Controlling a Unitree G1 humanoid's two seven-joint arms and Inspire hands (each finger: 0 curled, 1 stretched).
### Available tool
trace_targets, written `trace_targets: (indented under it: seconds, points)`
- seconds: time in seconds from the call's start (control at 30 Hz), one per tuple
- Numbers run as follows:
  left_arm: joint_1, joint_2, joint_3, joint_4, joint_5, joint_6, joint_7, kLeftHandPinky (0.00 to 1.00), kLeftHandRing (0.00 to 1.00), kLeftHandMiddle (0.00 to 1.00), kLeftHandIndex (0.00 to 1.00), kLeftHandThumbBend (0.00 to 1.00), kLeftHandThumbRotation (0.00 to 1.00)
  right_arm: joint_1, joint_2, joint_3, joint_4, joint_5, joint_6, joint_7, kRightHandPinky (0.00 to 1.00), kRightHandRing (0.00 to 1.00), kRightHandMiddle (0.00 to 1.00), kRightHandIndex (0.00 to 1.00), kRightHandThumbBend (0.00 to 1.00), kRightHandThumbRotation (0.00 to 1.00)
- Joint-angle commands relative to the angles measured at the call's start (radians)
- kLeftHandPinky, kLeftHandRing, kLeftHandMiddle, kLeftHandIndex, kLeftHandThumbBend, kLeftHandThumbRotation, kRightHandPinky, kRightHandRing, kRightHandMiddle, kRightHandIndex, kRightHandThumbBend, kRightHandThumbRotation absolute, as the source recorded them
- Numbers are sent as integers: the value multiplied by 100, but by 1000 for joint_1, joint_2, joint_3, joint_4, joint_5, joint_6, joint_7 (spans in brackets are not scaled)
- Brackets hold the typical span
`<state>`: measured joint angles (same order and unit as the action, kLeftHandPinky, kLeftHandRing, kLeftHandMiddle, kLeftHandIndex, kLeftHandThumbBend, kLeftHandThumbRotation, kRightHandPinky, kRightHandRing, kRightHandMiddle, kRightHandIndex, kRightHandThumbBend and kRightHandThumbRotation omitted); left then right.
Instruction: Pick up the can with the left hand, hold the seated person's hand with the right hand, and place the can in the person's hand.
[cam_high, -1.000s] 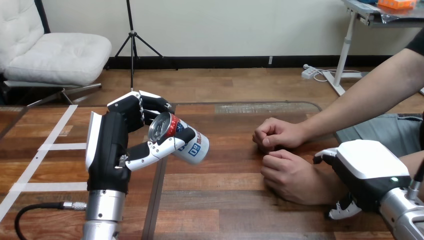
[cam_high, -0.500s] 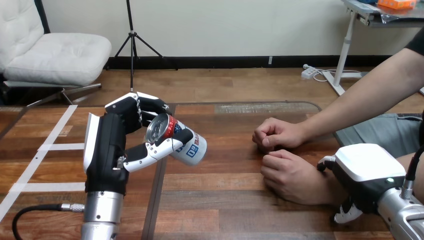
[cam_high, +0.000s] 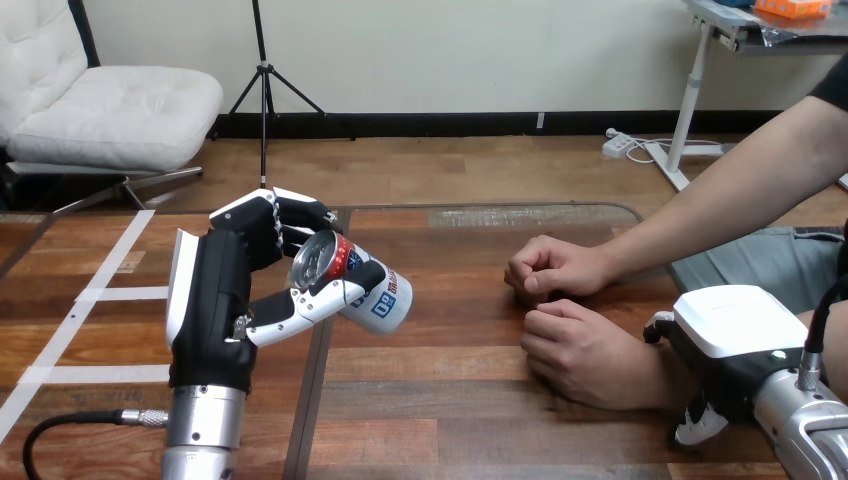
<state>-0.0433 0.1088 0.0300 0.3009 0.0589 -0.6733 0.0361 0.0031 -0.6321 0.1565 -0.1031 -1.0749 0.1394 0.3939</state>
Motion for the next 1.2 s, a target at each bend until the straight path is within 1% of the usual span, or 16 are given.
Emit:
trace_targets:
  seconds: [0.0,0.17,0.5,0.8,0.93,1.03,1.07,1.17]
  points:
    - [-45,7,16,-69,-5,-17,-2,33,38,43,43,68,0,-74,-21,5,13,-18,20,1,100,86,86,80,78,7]
    - [-45,8,16,-68,-10,-18,-5,33,38,43,43,68,0,-81,-23,17,26,-36,37,6,100,87,87,82,77,8]
    - [-42,5,18,-71,-17,-9,-10,34,38,44,43,68,0,-97,-17,30,50,-44,62,17,100,88,89,84,76,11]
    - [-44,8,22,-64,-14,-15,-16,32,38,44,44,67,0,-110,-14,44,75,-40,73,17,100,87,87,83,74,13]
    - [-44,7,22,-64,-17,-15,-18,32,38,44,44,67,0,-117,-13,52,91,-45,73,3,99,85,86,82,74,13]
    - [-43,5,22,-67,-20,-11,-19,32,38,44,44,67,0,-122,-12,57,101,-48,74,0,94,84,85,82,72,11]
    - [-43,4,22,-67,-20,-11,-19,32,38,43,44,67,0,-124,-12,58,104,-48,74,1,89,83,84,81,70,10]
    - [-42,4,22,-69,-17,-11,-18,32,38,43,44,67,0,-130,-11,64,113,-53,77,-1,80,82,83,80,69,10]
